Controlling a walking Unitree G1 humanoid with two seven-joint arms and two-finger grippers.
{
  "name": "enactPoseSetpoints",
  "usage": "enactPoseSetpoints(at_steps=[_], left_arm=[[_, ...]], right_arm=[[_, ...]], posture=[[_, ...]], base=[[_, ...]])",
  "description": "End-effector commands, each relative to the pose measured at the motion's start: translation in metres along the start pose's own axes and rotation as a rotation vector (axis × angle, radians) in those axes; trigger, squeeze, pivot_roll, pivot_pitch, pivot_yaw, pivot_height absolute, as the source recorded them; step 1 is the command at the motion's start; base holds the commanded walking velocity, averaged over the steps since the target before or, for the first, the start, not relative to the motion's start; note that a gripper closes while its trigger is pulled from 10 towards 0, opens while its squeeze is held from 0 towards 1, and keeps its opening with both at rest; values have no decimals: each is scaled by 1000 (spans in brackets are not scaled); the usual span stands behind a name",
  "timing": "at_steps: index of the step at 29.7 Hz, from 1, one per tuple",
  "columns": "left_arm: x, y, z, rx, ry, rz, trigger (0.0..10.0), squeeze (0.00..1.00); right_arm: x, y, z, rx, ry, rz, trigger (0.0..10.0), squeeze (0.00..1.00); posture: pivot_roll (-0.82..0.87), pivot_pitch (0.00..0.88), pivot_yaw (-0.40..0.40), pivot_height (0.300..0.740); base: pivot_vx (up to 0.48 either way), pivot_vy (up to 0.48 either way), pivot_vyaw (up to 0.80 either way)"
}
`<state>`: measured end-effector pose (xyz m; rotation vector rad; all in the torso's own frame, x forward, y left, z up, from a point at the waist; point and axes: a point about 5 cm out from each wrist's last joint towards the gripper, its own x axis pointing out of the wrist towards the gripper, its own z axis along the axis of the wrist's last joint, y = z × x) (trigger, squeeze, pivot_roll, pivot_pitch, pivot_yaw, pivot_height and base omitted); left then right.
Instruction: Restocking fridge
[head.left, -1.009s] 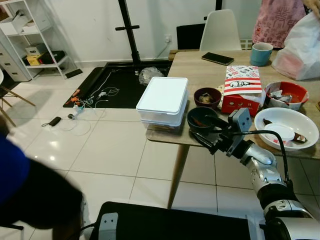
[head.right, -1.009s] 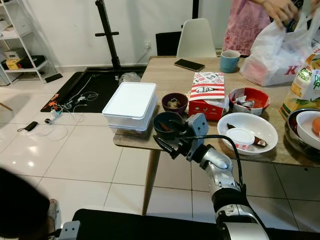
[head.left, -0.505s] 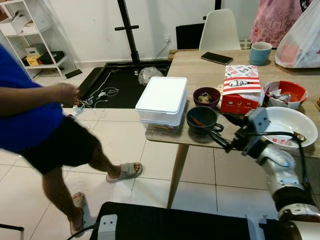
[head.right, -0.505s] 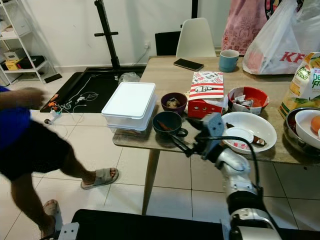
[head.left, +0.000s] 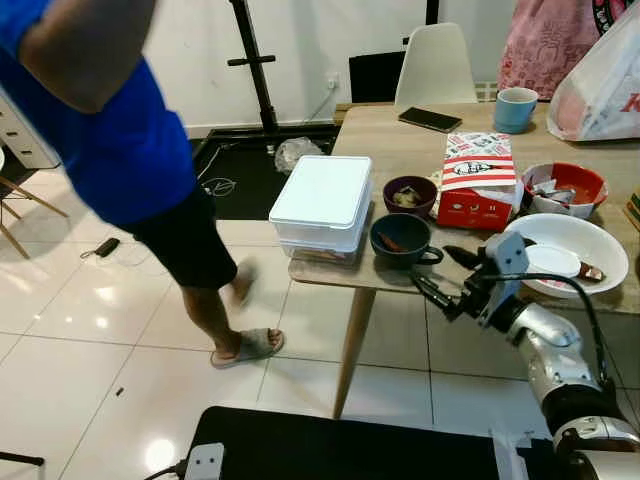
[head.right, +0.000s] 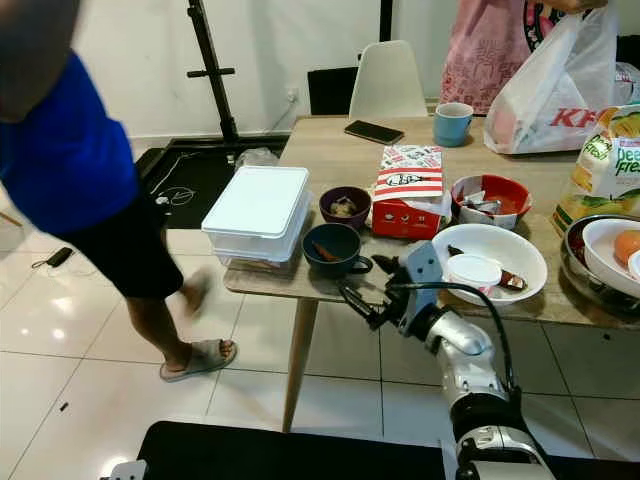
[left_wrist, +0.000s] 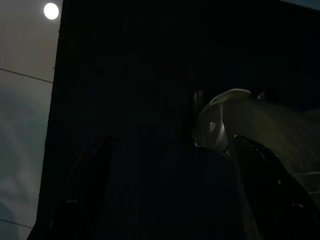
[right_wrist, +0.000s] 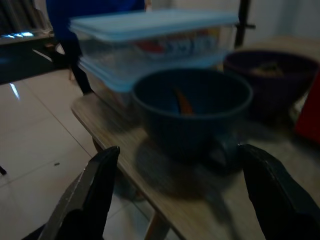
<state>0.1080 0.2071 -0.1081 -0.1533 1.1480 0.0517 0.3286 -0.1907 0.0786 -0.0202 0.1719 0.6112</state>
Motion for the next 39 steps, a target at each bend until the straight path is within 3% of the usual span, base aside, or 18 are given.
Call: enactPoseSetpoints(at_steps=[1, 16, 26, 39], left_arm=[[-3, 11, -1, -2, -3, 26, 10000, 0], [-6, 17, -10, -7, 14, 39, 10000, 0], [-7, 19, -13, -11, 19, 46, 10000, 0], [-7, 18, -16, -11, 26, 48, 10000, 0]], right_arm=[[6, 4, -3, 12, 32, -8, 10000, 0], [10, 1, 2, 32, 6, -43, 10000, 0], [13, 4, 9, 40, -19, 50, 10000, 0], [4, 2, 6, 5, 18, 140, 10000, 0]], posture=[[6, 0, 92, 740], [19, 0, 100, 740], [27, 8, 98, 740], [27, 10, 95, 740]], base=[[0, 0, 0], [0, 0, 0], [0, 0, 0], [0, 0, 0]])
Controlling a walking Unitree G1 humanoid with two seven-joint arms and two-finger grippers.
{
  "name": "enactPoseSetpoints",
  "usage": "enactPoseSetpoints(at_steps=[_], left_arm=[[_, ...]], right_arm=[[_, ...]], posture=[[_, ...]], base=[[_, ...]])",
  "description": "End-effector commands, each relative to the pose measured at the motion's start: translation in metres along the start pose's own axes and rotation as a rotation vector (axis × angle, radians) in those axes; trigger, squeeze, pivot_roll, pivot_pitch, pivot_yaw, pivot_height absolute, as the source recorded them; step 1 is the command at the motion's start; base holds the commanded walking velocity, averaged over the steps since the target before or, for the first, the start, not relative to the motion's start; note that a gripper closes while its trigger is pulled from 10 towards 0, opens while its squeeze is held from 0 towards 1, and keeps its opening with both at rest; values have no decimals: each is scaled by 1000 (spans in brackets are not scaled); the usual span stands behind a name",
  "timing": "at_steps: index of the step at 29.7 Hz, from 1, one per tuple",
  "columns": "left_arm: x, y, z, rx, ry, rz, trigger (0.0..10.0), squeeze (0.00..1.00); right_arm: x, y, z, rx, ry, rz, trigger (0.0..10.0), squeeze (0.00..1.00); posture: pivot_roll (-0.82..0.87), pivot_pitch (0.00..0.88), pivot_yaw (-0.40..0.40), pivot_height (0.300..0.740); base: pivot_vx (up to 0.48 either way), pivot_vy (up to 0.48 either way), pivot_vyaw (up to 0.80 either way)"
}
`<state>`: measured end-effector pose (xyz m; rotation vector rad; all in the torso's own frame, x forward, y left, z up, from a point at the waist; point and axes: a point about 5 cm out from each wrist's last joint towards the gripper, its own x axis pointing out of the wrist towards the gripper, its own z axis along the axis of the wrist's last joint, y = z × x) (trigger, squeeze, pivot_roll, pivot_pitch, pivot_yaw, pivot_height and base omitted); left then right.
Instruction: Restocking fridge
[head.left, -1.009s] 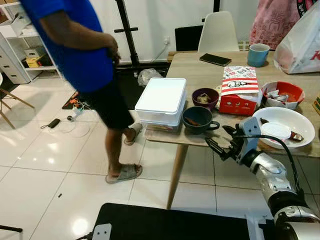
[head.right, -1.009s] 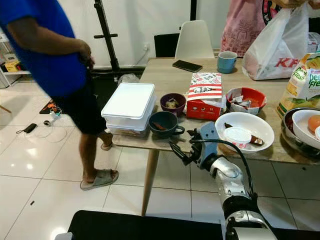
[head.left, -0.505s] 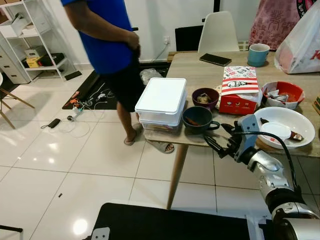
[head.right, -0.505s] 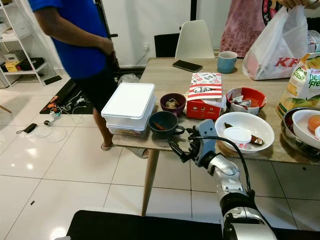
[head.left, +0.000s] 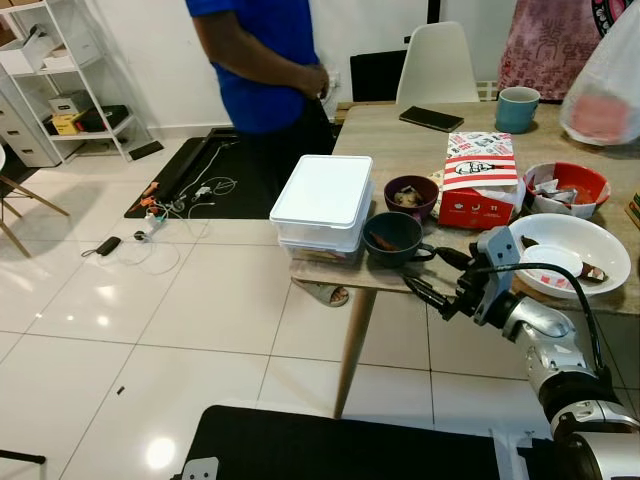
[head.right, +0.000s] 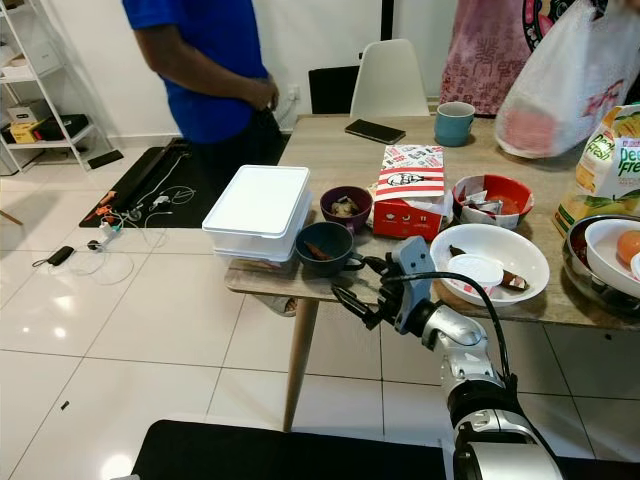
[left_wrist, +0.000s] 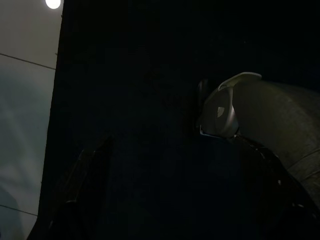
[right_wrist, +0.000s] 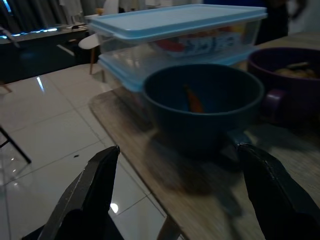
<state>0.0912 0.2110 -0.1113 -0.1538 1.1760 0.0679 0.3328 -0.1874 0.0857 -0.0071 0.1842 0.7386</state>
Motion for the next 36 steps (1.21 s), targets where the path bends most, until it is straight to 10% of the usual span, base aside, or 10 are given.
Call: enactPoseSetpoints(at_steps=[1, 26, 36], left_arm=[[-3, 12, -1, -1, 0, 33, 10000, 0], [-5, 18, -5, -2, 7, 45, 10000, 0], [-7, 20, -10, 2, 14, 47, 10000, 0]], right_arm=[[-1, 1, -3, -2, 19, 2, 10000, 0], [2, 0, 20, 2, -126, 70, 10000, 0], [5, -12, 20, -50, -31, -66, 10000, 0]], posture=[[24, 7, 97, 740], [45, 21, 107, 740], [62, 30, 96, 740]], base=[[0, 0, 0], [0, 0, 0], [0, 0, 0]])
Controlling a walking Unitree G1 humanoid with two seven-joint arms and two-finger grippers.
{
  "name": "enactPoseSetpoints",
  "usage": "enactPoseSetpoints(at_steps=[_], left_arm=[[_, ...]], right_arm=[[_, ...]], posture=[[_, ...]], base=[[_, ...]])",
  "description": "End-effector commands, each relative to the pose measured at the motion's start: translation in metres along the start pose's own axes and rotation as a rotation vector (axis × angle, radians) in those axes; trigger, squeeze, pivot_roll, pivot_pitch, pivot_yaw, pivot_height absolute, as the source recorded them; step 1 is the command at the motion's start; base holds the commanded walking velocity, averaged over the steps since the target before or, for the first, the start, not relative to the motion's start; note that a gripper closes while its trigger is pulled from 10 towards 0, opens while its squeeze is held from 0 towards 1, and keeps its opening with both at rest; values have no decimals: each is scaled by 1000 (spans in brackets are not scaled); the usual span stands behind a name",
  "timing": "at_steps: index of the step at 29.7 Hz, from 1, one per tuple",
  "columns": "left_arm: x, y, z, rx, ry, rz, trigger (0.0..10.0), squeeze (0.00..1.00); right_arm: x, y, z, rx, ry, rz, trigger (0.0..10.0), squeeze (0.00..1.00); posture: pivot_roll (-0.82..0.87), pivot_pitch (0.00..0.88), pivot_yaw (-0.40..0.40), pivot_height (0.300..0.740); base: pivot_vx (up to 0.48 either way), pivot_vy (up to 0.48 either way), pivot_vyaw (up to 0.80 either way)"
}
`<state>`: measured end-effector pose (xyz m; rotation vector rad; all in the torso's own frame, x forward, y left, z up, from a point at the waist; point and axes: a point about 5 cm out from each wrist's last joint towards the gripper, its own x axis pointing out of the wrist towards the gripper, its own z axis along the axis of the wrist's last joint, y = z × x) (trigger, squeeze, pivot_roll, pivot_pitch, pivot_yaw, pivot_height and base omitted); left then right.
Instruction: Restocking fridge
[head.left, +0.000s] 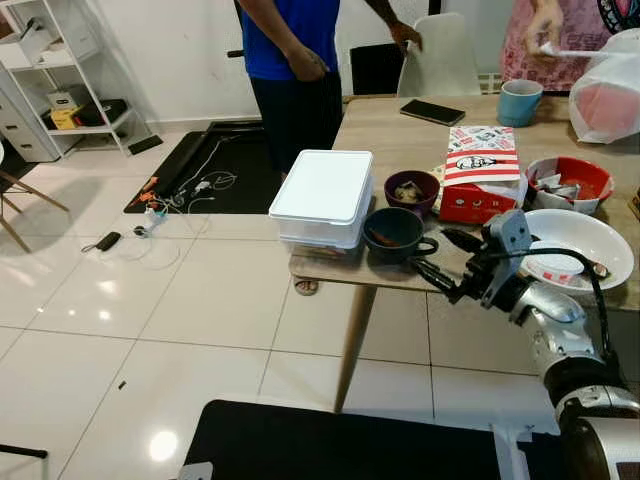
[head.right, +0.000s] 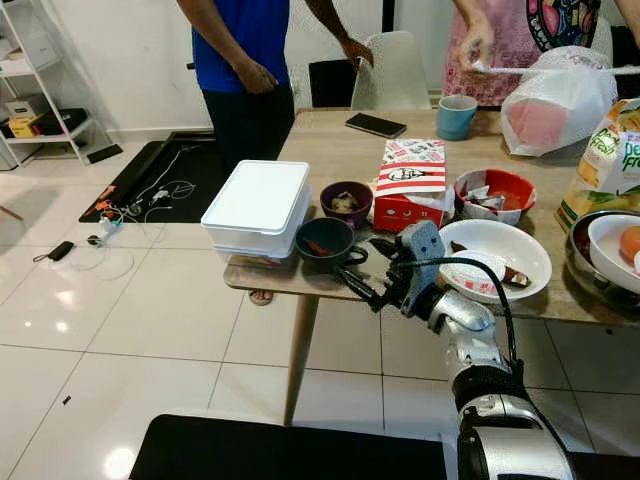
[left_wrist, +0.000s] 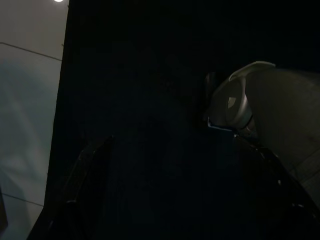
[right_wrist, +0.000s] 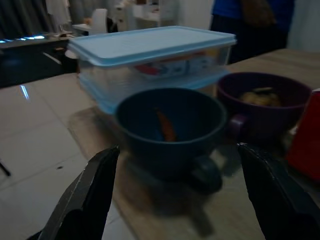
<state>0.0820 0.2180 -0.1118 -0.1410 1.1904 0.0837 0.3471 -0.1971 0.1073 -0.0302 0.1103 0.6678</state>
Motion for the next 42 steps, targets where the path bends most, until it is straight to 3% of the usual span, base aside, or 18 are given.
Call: enactPoseSetpoints(at_steps=[1, 11, 19, 34, 35, 38, 40, 41, 42], left_arm=[[-3, 12, -2, 0, 2, 27, 10000, 0], [-5, 13, -10, -5, 13, 26, 10000, 0], [-6, 11, -17, -17, 17, 21, 10000, 0], [-5, 10, -12, -15, -2, 12, 10000, 0], [-5, 10, -10, -14, -8, 8, 10000, 0], [-5, 10, -9, -15, -14, 5, 10000, 0], [-5, 10, -9, -16, -15, 5, 10000, 0], [-5, 10, -9, -17, -15, 5, 10000, 0], [-5, 11, -10, -17, -15, 5, 10000, 0]], right_arm=[[4, 3, -3, -10, 29, 9, 10000, 0], [8, -2, 7, -21, 58, 42, 10000, 0], [0, -15, 19, -88, 108, 64, 10000, 0], [-3, -14, 16, -84, 126, 120, 10000, 0], [-2, -14, 16, -84, 128, 120, 353, 0], [-1, -13, 15, -84, 130, 120, 0, 0], [-1, -12, 15, -87, 128, 125, 0, 0], [-1, -12, 15, -87, 126, 125, 1725, 0], [-1, -12, 15, -85, 125, 125, 8353, 0]], posture=[[62, 30, 96, 740], [77, 82, 98, 740], [85, 99, 92, 740], [77, 106, 93, 740], [74, 101, 92, 740], [75, 102, 92, 740], [75, 102, 92, 740], [75, 102, 92, 740], [77, 103, 93, 740]], base=[[0, 0, 0], [0, 0, 0], [0, 0, 0], [0, 0, 0], [0, 0, 0], [0, 0, 0], [0, 0, 0], [0, 0, 0], [0, 0, 0]])
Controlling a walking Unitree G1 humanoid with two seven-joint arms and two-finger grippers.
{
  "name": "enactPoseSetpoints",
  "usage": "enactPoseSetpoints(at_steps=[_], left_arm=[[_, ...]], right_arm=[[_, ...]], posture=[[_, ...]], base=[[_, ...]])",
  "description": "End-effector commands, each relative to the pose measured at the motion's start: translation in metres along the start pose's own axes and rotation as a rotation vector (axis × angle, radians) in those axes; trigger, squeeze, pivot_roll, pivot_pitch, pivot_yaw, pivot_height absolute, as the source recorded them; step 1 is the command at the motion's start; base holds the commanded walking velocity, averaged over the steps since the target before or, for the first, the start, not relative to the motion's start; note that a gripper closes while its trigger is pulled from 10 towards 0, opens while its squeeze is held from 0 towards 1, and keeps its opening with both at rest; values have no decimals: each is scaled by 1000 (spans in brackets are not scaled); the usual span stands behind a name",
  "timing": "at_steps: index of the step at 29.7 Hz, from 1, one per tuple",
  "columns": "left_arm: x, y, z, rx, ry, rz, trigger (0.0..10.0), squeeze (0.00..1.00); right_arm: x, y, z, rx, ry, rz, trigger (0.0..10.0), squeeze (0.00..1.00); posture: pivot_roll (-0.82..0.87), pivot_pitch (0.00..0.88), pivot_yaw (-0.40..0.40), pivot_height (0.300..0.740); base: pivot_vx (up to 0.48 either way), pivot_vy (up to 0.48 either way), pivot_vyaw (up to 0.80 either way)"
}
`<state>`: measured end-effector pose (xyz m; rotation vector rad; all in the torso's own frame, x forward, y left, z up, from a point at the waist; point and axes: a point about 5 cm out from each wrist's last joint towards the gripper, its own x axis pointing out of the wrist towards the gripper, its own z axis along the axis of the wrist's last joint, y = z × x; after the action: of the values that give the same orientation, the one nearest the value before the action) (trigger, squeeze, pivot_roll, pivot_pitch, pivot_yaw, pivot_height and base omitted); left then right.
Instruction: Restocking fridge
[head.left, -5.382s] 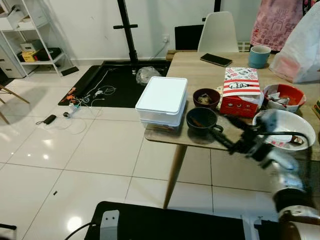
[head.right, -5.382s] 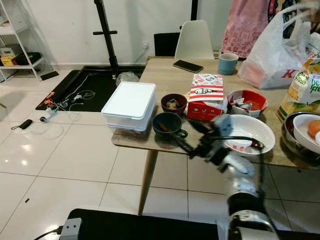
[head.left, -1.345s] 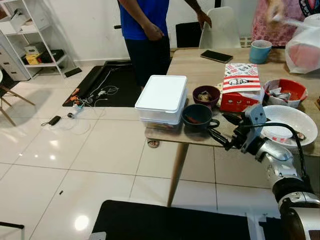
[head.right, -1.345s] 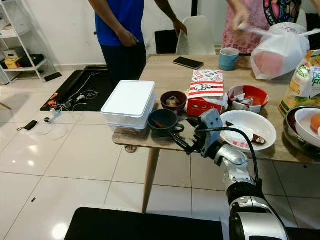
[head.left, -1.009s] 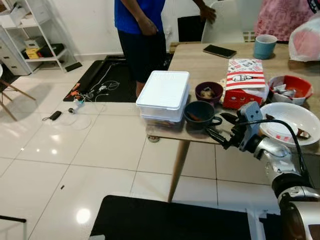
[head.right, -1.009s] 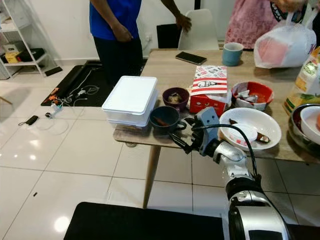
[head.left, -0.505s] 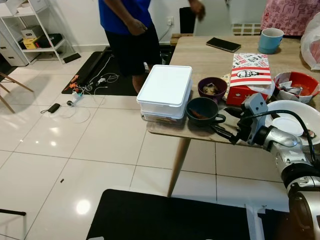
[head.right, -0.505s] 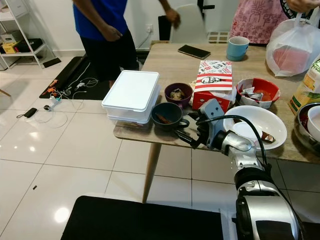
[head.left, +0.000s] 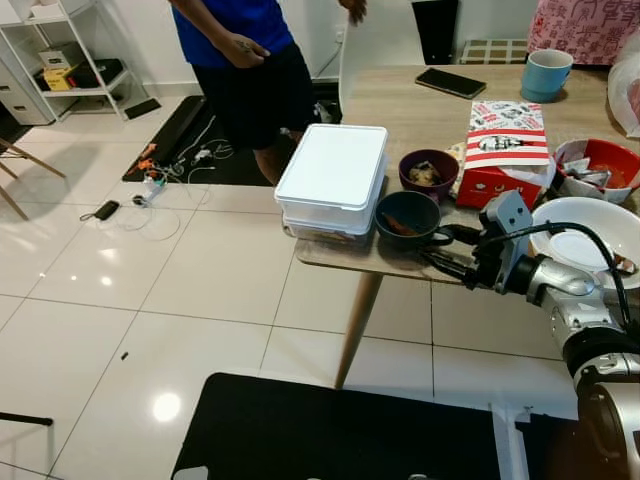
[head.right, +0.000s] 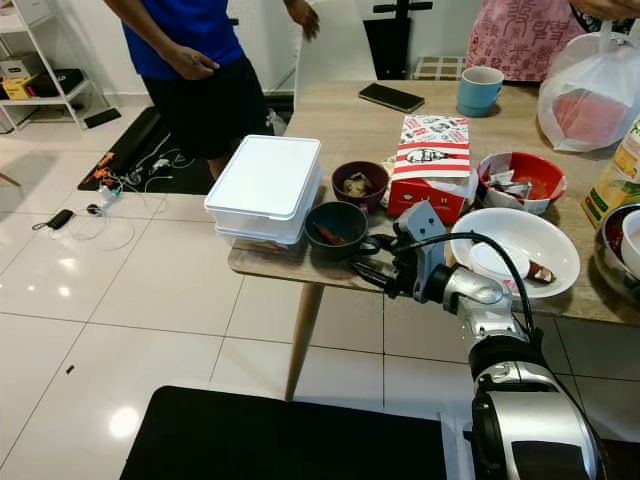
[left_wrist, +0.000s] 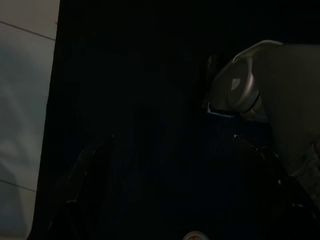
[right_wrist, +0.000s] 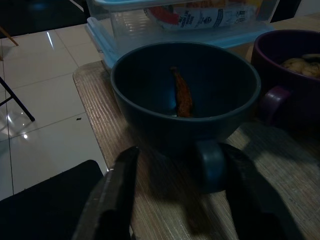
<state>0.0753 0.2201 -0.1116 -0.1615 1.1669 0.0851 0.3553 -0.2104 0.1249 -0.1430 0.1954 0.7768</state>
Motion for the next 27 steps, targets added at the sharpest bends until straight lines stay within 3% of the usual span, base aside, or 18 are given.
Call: enactPoseSetpoints(at_steps=[1, 21, 24, 25, 27], left_arm=[[-3, 8, -4, 0, 7, 18, 10000, 0], [-2, 6, -1, 3, -1, 12, 10000, 0], [-2, 6, -1, 4, -1, 10, 10000, 0], [-1, 4, -1, 3, -3, 6, 10000, 0], [-1, 2, 0, 2, -4, 2, 10000, 0]], right_arm=[[3, 4, -2, -2, 7, 23, 10000, 0], [10, 9, -8, 29, -35, -58, 10000, 0], [10, 8, -6, 27, -40, -67, 9647, 0], [10, 6, -4, 25, -52, -75, 0, 0], [9, 6, -3, 25, -58, -76, 0, 0]], posture=[[77, 103, 93, 740], [69, 88, 89, 740], [69, 88, 89, 740], [64, 89, 91, 740], [64, 88, 91, 740]], base=[[0, 0, 0], [0, 0, 0], [0, 0, 0], [0, 0, 0], [0, 0, 0]])
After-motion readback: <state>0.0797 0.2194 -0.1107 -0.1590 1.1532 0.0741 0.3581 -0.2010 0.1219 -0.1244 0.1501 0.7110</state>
